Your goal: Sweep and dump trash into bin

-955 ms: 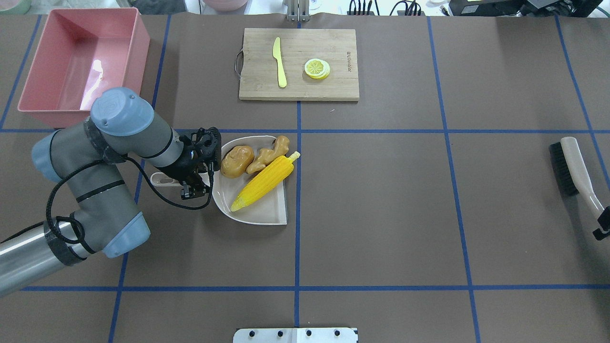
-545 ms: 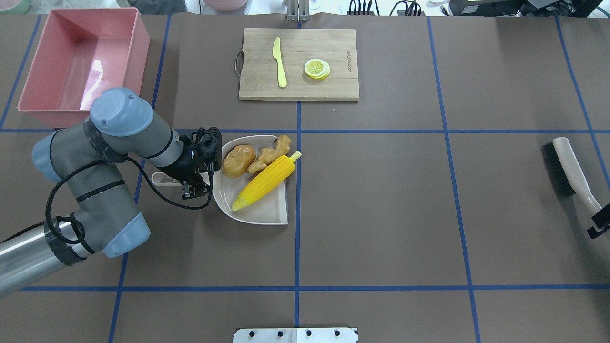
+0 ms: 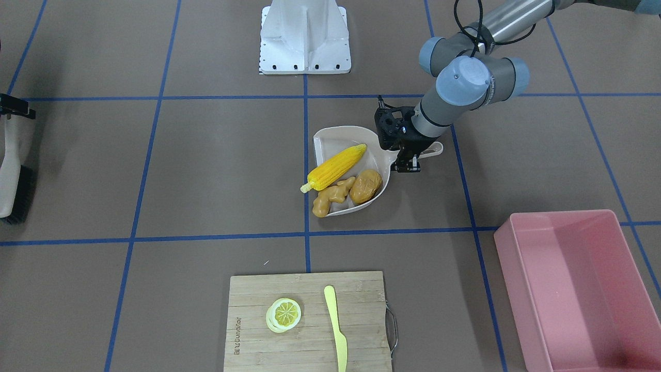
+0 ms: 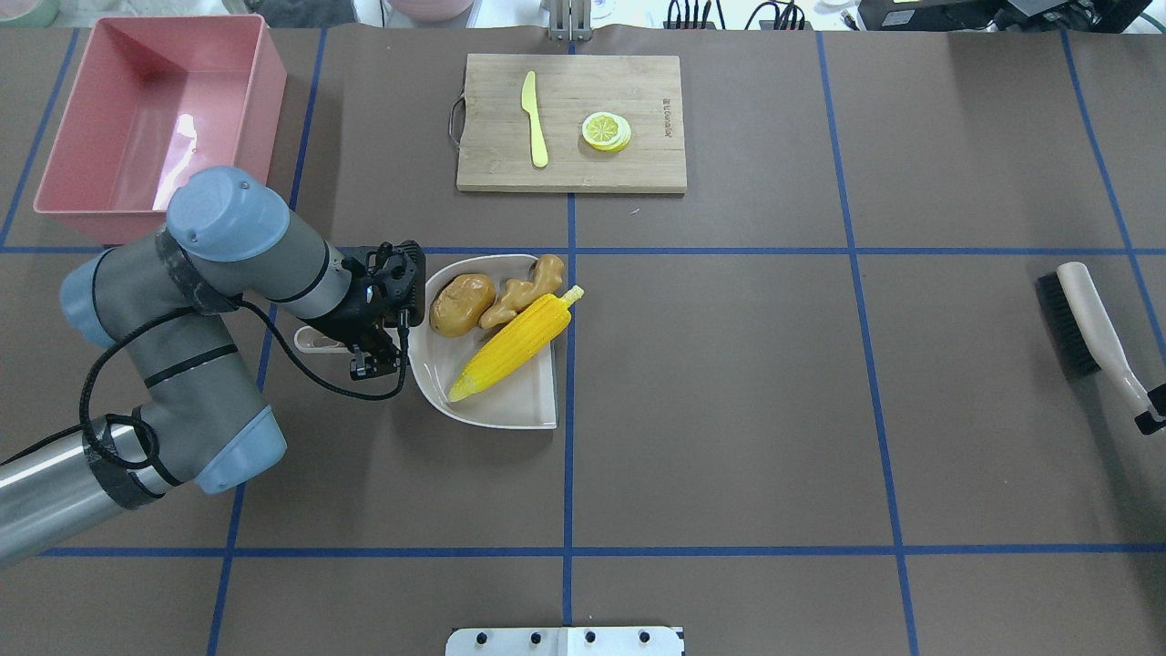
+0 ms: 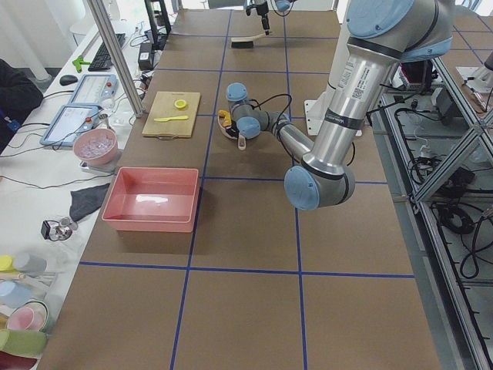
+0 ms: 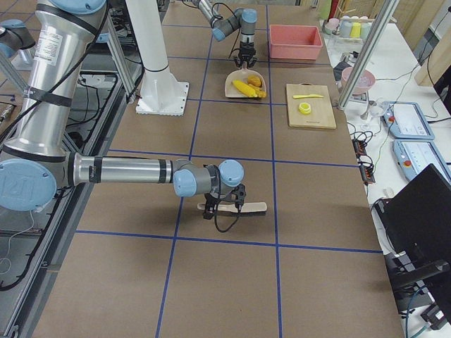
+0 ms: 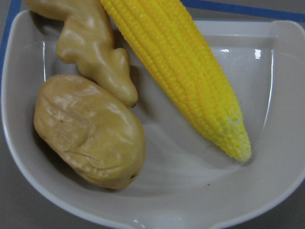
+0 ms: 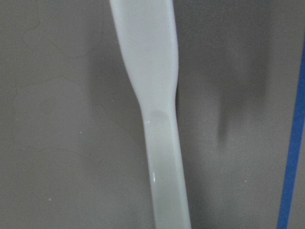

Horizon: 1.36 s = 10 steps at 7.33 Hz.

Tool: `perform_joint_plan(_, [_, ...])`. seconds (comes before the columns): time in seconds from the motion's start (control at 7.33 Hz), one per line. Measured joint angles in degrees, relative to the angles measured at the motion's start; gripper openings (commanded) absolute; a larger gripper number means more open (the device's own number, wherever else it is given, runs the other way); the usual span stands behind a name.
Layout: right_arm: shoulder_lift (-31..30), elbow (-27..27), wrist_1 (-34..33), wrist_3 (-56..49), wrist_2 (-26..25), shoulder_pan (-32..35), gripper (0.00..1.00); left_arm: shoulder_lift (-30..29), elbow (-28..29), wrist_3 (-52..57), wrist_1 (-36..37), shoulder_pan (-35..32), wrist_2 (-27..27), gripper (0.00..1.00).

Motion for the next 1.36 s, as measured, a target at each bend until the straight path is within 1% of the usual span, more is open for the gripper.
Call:
perform_joint_plan(0.41, [-0.2,0.2,-1.6,-3.0,-0.7,7.6,1.00,0.2,-1.2,0.0,-1.9,-0.2,0.0,0.00])
perform_joint_plan(0.55, [-0.2,0.9,-4.9,-6.9,-2.4,11.9,1.00,0.3,-2.0,0.0,-2.9,-0.3,-0.1,0.00])
perform_joint_plan(0.68, [0.1,1.7,-10.3,-13.0,-5.1,17.2,1.00,0.4,-3.3,-0.1,-3.6,-0.7,-0.1,0.00])
perform_joint_plan(0.82, [1.3,2.2,-16.7,-19.6,-8.2,22.6,1.00,0.5,-4.7,-0.1,-4.4,-1.1,-0.2,0.00])
perform_joint_plan(0.95, [3.4,2.3,-23.1,-23.8,-11.1,27.1,1.00,0.6,-5.6,-0.9,-5.6,-1.6,-0.2,0.00])
perform_joint_plan(1.09, [5.2,2.2,-27.7,-25.6,-13.4,30.3,1.00,0.5,-6.0,-5.3,-6.8,-2.3,-0.2,0.00])
perform_joint_plan(1.23, [6.0,2.2,-29.6,-26.0,-14.9,31.9,1.00,0.3,-6.2,-11.2,-8.9,-3.0,-0.2,0.00])
perform_joint_plan(1.36, [6.3,2.2,-30.2,-25.9,-15.8,32.7,1.00,0.3,-6.3,-13.8,-12.0,-3.6,-0.1,0.00])
